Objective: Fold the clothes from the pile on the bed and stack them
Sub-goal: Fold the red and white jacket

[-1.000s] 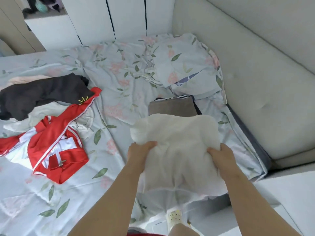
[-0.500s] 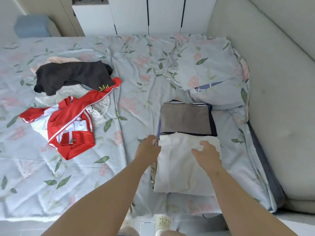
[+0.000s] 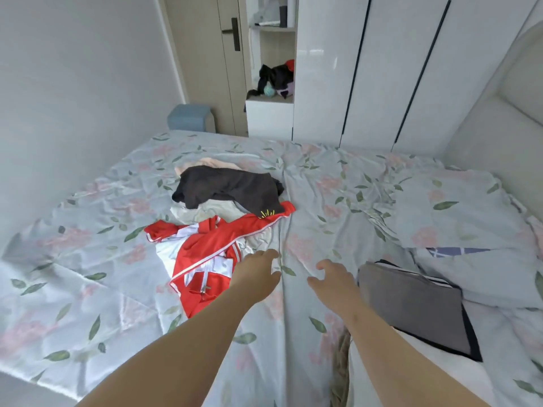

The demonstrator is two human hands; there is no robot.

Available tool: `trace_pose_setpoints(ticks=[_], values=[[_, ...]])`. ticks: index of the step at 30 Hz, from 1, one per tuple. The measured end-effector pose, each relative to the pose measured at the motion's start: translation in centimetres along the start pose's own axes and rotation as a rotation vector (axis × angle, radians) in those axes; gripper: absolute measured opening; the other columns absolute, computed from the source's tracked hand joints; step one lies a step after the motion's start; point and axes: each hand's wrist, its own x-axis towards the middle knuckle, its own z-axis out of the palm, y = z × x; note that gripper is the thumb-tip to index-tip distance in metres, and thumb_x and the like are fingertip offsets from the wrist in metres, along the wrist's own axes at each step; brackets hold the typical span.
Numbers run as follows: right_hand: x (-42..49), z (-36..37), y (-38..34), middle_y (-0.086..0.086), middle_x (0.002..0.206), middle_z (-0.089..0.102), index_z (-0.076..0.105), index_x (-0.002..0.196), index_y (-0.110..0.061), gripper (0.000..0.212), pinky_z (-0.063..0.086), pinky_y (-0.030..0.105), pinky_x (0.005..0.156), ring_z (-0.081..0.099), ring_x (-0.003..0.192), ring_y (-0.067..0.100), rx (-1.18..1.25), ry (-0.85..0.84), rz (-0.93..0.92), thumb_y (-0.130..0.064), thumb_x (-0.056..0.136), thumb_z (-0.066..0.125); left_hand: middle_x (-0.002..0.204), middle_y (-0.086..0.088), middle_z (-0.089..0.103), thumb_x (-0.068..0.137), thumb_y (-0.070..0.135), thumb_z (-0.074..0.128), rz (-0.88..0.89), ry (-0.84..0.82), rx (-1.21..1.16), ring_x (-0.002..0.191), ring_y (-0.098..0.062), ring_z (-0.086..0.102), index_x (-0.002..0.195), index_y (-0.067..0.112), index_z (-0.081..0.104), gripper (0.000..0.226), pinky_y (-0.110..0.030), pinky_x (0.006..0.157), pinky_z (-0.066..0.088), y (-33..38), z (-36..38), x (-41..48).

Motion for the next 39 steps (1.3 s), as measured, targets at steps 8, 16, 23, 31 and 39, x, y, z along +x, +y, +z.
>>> trace_pose_setpoints(ticks=[8,16,23,31,39], values=[[5.0,6.4,-13.7,0.005,0.135,0.045,0.044,0.133,-0.02,0.041,0.037,0.032,0.098,0.044,0.123,0.024,-0.026,0.046,0.03,-0.029,0.093,0.047,0.129,-0.001,0.055,0.09,0.027,0.05,0.067,0.004,0.079,0.12,-0.022,0.049,0.133,0.023,0.045,0.043,-0.035,0.098,0.042,-13.6,-7.5,4.1],[8.4,9.5,-26.1,0.002,0.139,0.045,0.043,0.135,-0.021,0.042,0.035,0.03,0.103,0.044,0.127,0.021,-0.023,0.167,0.003,-0.031,0.095,0.048,0.129,0.0,0.054,0.093,0.029,0.045,0.173,0.019,0.144,0.119,-0.022,0.049,0.134,0.023,0.043,0.041,-0.034,0.098,0.041,-23.7,-14.8,8.8],[11.0,10.8,-31.0,0.002,0.133,0.049,0.044,0.132,-0.02,0.038,0.042,0.031,0.097,0.052,0.116,0.019,-0.073,0.191,-0.018,-0.031,0.096,0.048,0.137,-0.001,0.05,0.097,0.031,0.041,0.205,0.017,0.117,0.126,-0.021,0.044,0.137,0.021,0.041,0.041,-0.035,0.106,0.035,-28.1,-16.9,11.6],[14.0,15.1,-30.8,0.001,0.137,0.045,0.042,0.134,-0.022,0.041,0.041,0.034,0.102,0.047,0.123,0.02,-0.09,0.027,0.028,-0.031,0.094,0.048,0.128,-0.002,0.055,0.096,0.03,0.044,0.135,-0.078,0.097,0.118,-0.022,0.051,0.134,0.02,0.042,0.04,-0.036,0.098,0.042,-31.9,-14.9,13.1],[17.6,19.8,-26.8,0.005,0.117,0.051,0.049,0.118,-0.021,0.027,0.042,0.037,0.094,0.049,0.11,0.021,-0.167,-0.188,0.051,-0.025,0.092,0.046,0.131,-0.002,0.052,0.094,0.025,0.044,0.012,-0.262,0.102,0.122,-0.023,0.048,0.135,0.02,0.042,0.041,-0.034,0.098,0.041,-34.7,-8.9,14.6]])
